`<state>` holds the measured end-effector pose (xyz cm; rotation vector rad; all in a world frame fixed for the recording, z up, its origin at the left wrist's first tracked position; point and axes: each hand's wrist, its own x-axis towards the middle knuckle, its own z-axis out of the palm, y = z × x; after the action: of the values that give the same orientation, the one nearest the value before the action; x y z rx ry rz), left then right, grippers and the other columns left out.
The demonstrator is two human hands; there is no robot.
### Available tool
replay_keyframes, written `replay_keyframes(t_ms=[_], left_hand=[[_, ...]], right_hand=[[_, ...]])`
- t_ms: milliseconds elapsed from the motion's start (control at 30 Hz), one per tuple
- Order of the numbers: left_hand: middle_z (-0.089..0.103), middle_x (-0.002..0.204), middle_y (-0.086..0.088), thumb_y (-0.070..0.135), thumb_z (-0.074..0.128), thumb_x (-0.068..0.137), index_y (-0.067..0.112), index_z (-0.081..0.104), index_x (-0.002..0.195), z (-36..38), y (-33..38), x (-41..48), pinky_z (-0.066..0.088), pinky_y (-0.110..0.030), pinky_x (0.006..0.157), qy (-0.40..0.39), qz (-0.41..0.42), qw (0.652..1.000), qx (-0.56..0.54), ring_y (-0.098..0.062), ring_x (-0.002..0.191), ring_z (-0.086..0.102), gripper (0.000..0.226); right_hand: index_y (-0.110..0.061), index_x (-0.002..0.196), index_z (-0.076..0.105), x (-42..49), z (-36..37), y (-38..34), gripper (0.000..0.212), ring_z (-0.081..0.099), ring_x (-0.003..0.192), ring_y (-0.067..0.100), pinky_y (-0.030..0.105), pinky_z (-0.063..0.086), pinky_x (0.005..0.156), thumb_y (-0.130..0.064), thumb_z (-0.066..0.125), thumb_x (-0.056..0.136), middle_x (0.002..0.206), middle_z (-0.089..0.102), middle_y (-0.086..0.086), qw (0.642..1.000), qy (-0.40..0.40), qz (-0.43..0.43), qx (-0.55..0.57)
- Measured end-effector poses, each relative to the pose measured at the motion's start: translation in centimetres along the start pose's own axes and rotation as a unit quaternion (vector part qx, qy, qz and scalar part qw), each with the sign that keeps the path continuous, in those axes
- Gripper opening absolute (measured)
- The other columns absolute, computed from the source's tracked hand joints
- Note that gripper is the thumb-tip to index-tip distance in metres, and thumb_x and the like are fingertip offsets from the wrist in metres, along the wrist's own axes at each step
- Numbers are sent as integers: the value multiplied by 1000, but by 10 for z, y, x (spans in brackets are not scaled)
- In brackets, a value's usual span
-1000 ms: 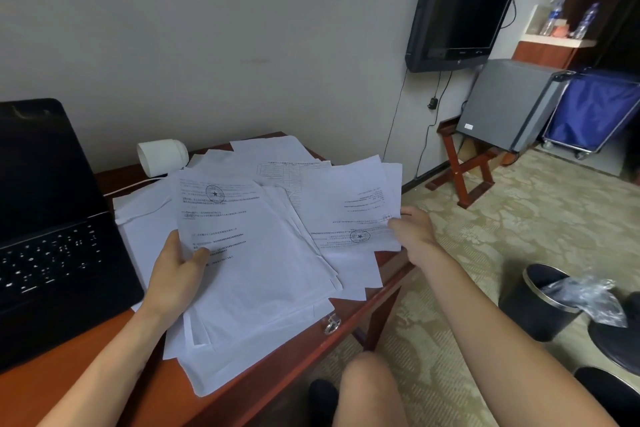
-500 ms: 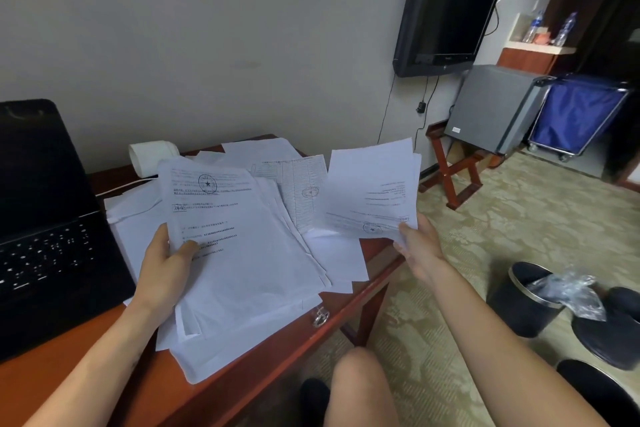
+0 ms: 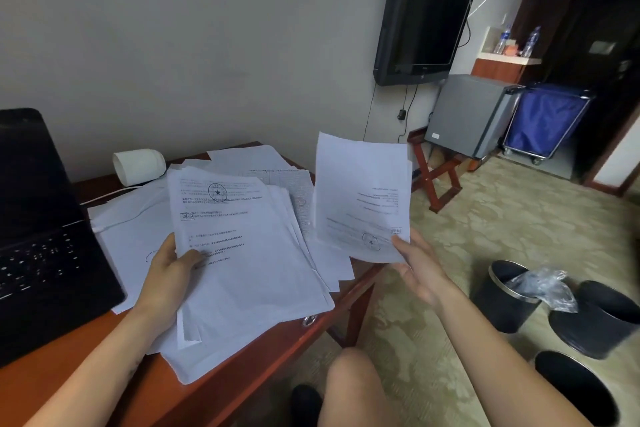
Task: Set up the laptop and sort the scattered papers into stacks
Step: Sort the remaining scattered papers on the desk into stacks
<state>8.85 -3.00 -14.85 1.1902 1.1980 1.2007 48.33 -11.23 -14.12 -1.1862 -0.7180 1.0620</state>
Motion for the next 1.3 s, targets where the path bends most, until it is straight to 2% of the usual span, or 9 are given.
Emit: replay_keyframes(t_ms=[200,367,533,667,800,900,1000,1133,1300], left_hand=[[76,121,4,1,54,102,27,64,129,8,0,-10,55,-46,95,-38,10,999,10,-23,110,73,39],[71,126,11,14,54,106,34,57,132,8,0,-13,54,-46,103,-43,21,997,59,-17,115,69,33],[73,124,9,38,62,103,32,56,134,8,2,-14,60,-50,95,-54,35,996,69,-17,107,74,31],[73,123,6,28,67,101,27,54,136,5,0,-12,61,-48,94,-41,33,996,69,-18,107,73,37],[70,121,8,12,62,104,26,52,134,-8,5,-1,59,-40,94,6,37,998,44,-17,109,70,35],[67,118,11,10,58,105,31,50,133,-23,11,8,60,-32,85,48,39,998,22,-10,104,68,36],[67,126,6,11,57,105,32,49,138,-35,7,17,56,-44,94,60,29,997,29,-20,113,67,40],[66,119,11,7,53,105,30,51,134,-37,4,18,51,-33,84,86,50,994,50,-15,111,65,38],[62,106,19,-2,49,103,23,53,131,-44,6,18,42,-7,70,128,113,977,127,11,90,61,38]], right_hand=[[-33,129,61,-18,33,18,29,68,109,8,27,56,84,-21,56,103,123,70,-10,965,-57,-19,-256],[-34,126,58,-15,65,36,29,62,110,0,20,51,89,-19,53,102,121,67,-14,939,-81,-52,-330],[-37,137,49,-7,102,44,36,33,111,18,34,32,102,-32,47,102,115,52,-2,857,-53,-98,-502],[-30,131,58,-4,129,43,31,55,97,-1,16,36,93,-27,45,103,104,63,-23,845,-119,-135,-504],[-29,135,59,21,134,39,34,60,116,13,40,34,113,-36,48,103,118,69,-9,854,-73,-104,-504],[-24,133,60,44,135,37,36,52,125,24,47,34,112,-39,51,102,127,64,-1,845,-1,-107,-524],[-12,134,54,64,143,28,58,42,128,34,46,40,104,-57,49,98,134,54,13,794,32,-75,-603],[-5,141,43,83,161,24,110,35,133,37,47,37,109,-90,51,73,143,39,19,739,20,5,-673],[-6,148,31,104,174,19,120,35,141,36,45,34,113,-75,79,63,151,37,18,746,16,65,-662]])
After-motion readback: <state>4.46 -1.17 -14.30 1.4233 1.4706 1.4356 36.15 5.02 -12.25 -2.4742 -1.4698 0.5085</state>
